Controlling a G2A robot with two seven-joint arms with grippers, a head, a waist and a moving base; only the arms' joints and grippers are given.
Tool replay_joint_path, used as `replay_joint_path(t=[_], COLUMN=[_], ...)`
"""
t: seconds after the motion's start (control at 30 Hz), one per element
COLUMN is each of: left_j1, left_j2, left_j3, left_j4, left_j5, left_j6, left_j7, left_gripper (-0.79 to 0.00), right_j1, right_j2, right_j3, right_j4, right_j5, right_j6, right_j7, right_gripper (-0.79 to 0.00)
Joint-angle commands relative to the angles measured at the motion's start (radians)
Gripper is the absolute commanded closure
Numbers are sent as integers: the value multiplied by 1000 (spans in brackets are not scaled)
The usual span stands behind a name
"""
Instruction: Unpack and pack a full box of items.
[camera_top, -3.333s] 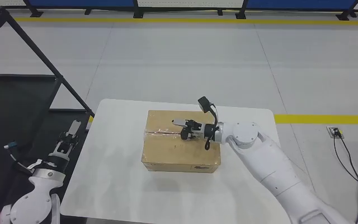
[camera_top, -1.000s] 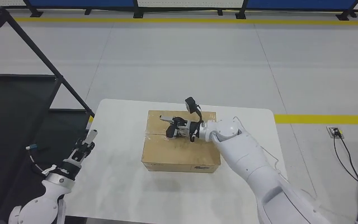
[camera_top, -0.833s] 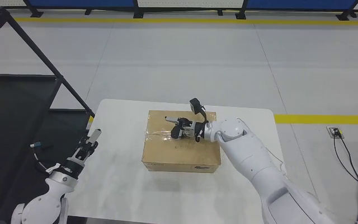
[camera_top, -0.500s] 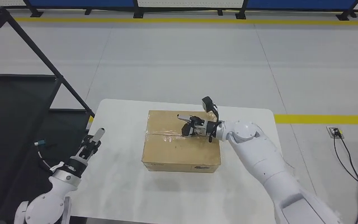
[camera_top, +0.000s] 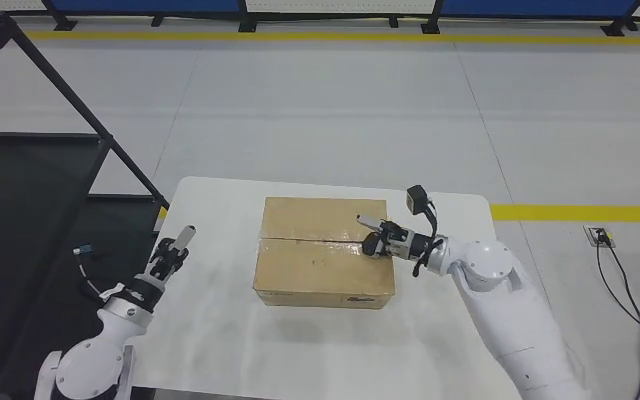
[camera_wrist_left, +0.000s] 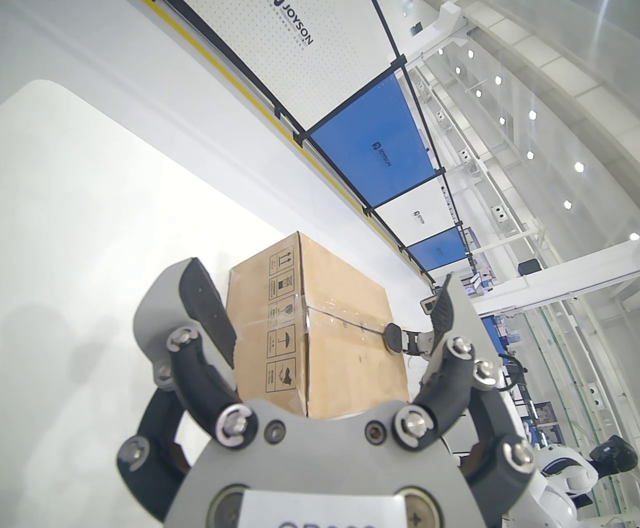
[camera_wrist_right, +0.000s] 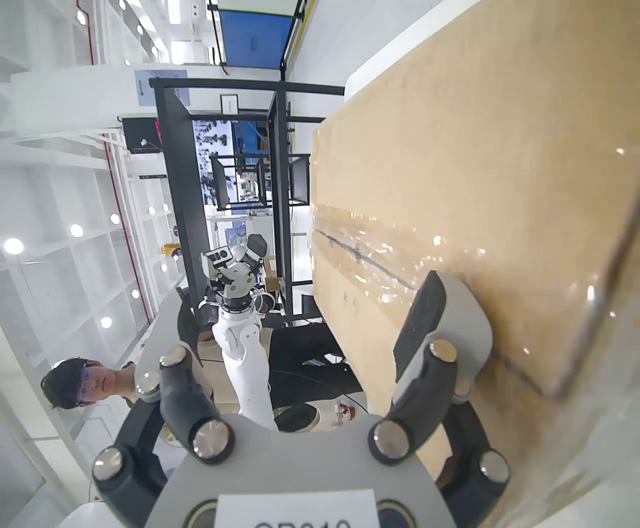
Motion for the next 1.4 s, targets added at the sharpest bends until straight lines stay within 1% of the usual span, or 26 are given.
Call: replay_joint_path(t=[0.0, 0.1, 0.2, 0.43, 0.57, 0.8, 0.87, 0.97, 1.37], left_j1=[-5, -14, -19, -20, -18, -19, -22, -25, -31], left_j2=[2, 4, 6, 13, 16, 20, 22, 23, 31], left_j3=[5, 9, 10, 1, 1, 6, 10, 17, 30], left_j4=[6, 14, 18, 26, 29, 30, 32, 33, 36], left_j5=[1, -1, -4, -11, -15, -16, -14, -12, -8], left_j6=[-1, -3, -4, -5, -2, 2, 3, 6, 10], left_j7=[-2, -3, -5, -5, -2, 1, 1, 1, 6], left_gripper=[-785, -785, -785, -785, -785, -785, -785, -785, -785], right_j1=[-63, -110, -129, -88, -66, -65, -67, -67, -31], right_j2=[11, 20, 21, 14, 11, 14, 16, 16, 9], right_j3=[42, 74, 88, 55, 53, 64, 63, 65, 28], right_j4=[-92, -153, -158, -75, -25, -4, 4, 14, 105], right_j5=[-15, -60, -39, -54, -35, -10, -13, 1, 27], right_j6=[24, 51, 43, 59, 41, 23, 50, 54, 38], right_j7=[-20, -98, -142, -206, -234, -223, -209, -207, -199], right_gripper=[-785, -785, -785, -785, -785, -785, -785, -785, -785])
